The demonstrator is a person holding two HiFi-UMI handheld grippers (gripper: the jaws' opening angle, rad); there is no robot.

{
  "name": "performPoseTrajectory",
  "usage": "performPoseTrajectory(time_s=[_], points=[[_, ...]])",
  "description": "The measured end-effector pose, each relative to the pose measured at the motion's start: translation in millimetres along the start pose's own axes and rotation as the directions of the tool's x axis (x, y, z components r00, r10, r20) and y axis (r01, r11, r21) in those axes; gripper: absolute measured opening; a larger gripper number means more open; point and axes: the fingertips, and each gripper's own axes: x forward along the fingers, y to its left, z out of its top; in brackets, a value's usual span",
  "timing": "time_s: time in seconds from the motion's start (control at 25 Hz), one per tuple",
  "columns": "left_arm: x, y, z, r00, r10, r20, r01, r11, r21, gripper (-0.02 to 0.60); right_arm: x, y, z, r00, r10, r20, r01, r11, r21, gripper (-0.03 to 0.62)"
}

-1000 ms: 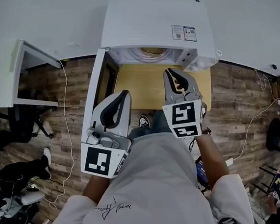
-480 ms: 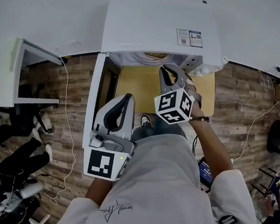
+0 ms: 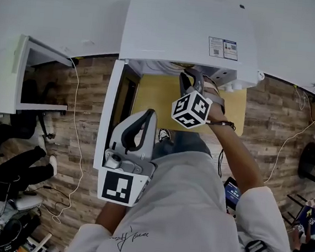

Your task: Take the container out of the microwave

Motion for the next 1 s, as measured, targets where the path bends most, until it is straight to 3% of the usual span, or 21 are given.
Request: performPoseTrajectory(time_s=[0.56, 1.0], points=[[1.3, 21.4, -3.9, 0.997, 0.078, -0.017, -0.079, 0.997, -0.012, 0.008, 59.1, 14.3, -19.4, 0.99, 0.011, -0.138, -0.044, 0.97, -0.24, 0.086], [-0.9, 37.5, -8.6, 0.994, 0.109, -0.028, -0.108, 0.994, 0.008, 0.008, 75.7, 14.7, -24.5, 0.978, 0.027, -0.208, -0.087, 0.954, -0.287, 0.1]])
